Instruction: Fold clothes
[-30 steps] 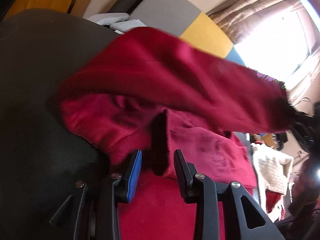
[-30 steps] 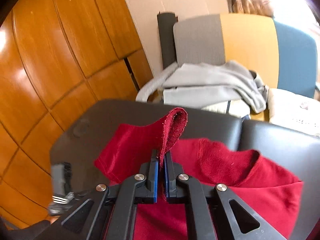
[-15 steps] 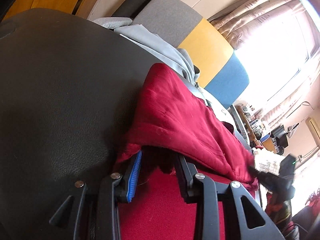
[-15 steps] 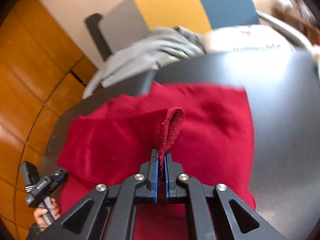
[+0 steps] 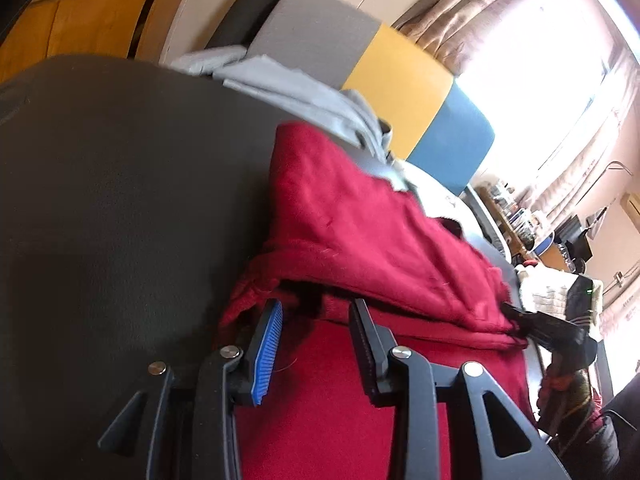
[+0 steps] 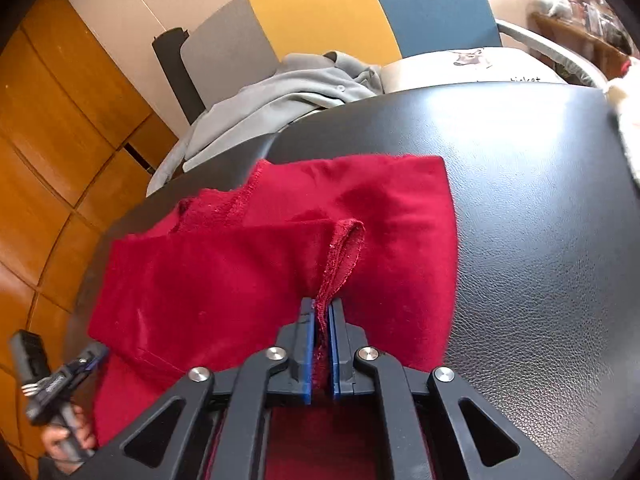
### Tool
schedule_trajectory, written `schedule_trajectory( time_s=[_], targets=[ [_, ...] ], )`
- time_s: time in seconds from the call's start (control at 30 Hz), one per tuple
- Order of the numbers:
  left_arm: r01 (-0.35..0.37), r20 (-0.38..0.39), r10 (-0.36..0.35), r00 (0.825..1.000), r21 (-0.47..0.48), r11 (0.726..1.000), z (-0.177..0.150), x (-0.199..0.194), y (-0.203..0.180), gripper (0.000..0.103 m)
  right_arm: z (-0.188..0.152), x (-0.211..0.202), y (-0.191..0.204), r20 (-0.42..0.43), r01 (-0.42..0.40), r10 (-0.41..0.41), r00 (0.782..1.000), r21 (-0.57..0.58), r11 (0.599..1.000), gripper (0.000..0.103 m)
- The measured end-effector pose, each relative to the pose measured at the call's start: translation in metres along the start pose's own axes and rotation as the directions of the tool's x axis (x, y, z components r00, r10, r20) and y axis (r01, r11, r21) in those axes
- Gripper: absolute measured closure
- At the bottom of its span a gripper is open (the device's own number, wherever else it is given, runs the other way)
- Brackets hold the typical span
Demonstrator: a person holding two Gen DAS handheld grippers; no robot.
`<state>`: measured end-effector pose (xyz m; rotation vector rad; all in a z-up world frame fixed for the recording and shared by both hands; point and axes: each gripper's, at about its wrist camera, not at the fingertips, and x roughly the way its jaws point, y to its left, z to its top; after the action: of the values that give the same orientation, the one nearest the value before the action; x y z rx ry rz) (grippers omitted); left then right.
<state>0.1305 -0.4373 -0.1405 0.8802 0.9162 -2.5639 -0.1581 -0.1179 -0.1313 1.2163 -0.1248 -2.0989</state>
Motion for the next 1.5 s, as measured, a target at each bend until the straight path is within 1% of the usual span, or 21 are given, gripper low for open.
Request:
schedule_trajectory(
  time_s=[0.07,0.13,0.2,0.23,0.3,0.33,0.37,0.43,0.5,0.57,0.63,0.67,0.73,0.77,0.93,1.07,1.2,1.33,1.43,1.47,1.5],
  targets=[
    [0.008,0.040,-0.009,0.999,0.022,1.000,0.004,-0.014,-0.006,0.068,0.003,-0.004,0.001,0.025,0.057,-0.057,0.998,-0.014,0.998,0.097],
    [0.010,0.065,-0.013,0.998,0.046,0.999,0.012,-0.021,-0.011,0.068,0.006,-0.005,0.003,0.029,0.072,-0.071,0.997,-0.027,0.997,0.096],
    [-0.010,0.076,0.004,0.997,0.072,0.997,0.022,-0.020,-0.017,0.068,0.008,-0.006,0.008,0.031,0.106,-0.104,0.994,-0.061,0.993,0.096],
    [-0.018,0.078,0.012,0.997,0.079,0.997,0.030,-0.014,-0.022,0.068,0.008,-0.009,0.013,0.051,0.150,-0.146,0.988,-0.087,0.985,0.094],
    [-0.024,0.084,0.017,0.996,0.084,0.996,0.040,-0.008,-0.026,0.068,0.010,-0.018,0.024,0.107,0.232,-0.218,0.970,-0.136,0.963,0.088],
    [-0.019,0.083,0.012,0.996,0.088,0.996,0.044,-0.005,-0.028,0.068,0.010,-0.024,0.032,0.136,0.227,-0.206,0.969,-0.164,0.960,0.085],
    [-0.015,0.082,0.007,0.997,0.092,0.996,0.048,-0.002,-0.031,0.068,0.010,-0.027,0.042,0.144,0.201,-0.175,0.974,-0.194,0.960,0.083],
    [-0.010,0.068,0.003,0.998,0.111,0.994,0.054,0.008,-0.037,0.067,0.006,-0.023,0.064,0.137,0.155,-0.121,0.983,-0.271,0.950,0.071],
    [-0.008,0.030,0.004,1.000,0.139,0.990,0.054,0.024,-0.042,0.067,-0.001,-0.014,0.080,0.109,0.134,-0.104,0.989,-0.327,0.936,0.066],
    [-0.024,-0.008,0.025,1.000,0.164,0.986,0.046,0.038,-0.044,0.067,-0.011,-0.001,0.085,0.073,0.126,-0.107,0.992,-0.356,0.926,0.060],
    [-0.051,-0.061,0.062,0.996,0.165,0.985,0.032,0.054,-0.038,0.067,-0.023,0.011,0.080,0.048,0.173,-0.168,0.985,-0.363,0.916,0.049],
    [-0.053,-0.075,0.065,0.995,0.151,0.987,0.025,0.058,-0.033,0.067,-0.029,0.011,0.074,0.062,0.179,-0.168,0.984,-0.361,0.915,0.048],
    [-0.008,-0.049,0.013,0.999,0.098,0.995,0.016,0.051,-0.024,0.067,-0.036,0.007,0.064,0.082,0.178,-0.159,0.984,-0.349,0.920,0.048],
    [-0.003,-0.050,0.007,0.999,0.085,0.996,0.015,0.049,-0.023,0.067,-0.036,0.006,0.062,0.081,0.175,-0.156,0.984,-0.345,0.922,0.047],
    [-0.028,-0.041,0.032,0.999,0.095,0.995,0.017,0.040,-0.030,0.067,-0.034,0.008,0.060,0.082,0.178,-0.159,0.984,-0.357,0.917,0.043],
    [0.022,0.009,-0.023,1.000,0.089,0.996,0.036,0.019,-0.037,0.064,-0.033,0.001,0.065,0.086,0.183,-0.163,0.983,-0.366,0.913,0.039],
    [0.008,0.035,-0.014,0.999,0.161,0.987,0.068,0.019,-0.049,0.063,-0.024,-0.001,0.090,0.113,0.155,-0.119,0.987,-0.419,0.895,0.036],
    [-0.006,0.012,0.004,1.000,0.199,0.980,0.092,0.045,-0.056,0.062,-0.008,0.013,0.109,0.092,0.112,-0.079,0.993,-0.446,0.888,0.033],
    [-0.032,-0.026,0.037,0.999,0.165,0.986,0.106,0.077,-0.045,0.062,0.002,0.028,0.103,0.073,0.134,-0.113,0.991,-0.430,0.893,0.030],
    [-0.064,-0.031,0.069,0.997,0.146,0.987,0.108,0.087,-0.038,0.062,0.003,0.031,0.100,0.073,0.142,-0.123,0.990,-0.424,0.894,0.029],
    [-0.089,-0.033,0.094,0.995,0.130,0.987,0.107,0.097,-0.030,0.062,0.004,0.034,0.096,0.073,0.151,-0.133,0.988,-0.418,0.896,0.022]
  ],
)
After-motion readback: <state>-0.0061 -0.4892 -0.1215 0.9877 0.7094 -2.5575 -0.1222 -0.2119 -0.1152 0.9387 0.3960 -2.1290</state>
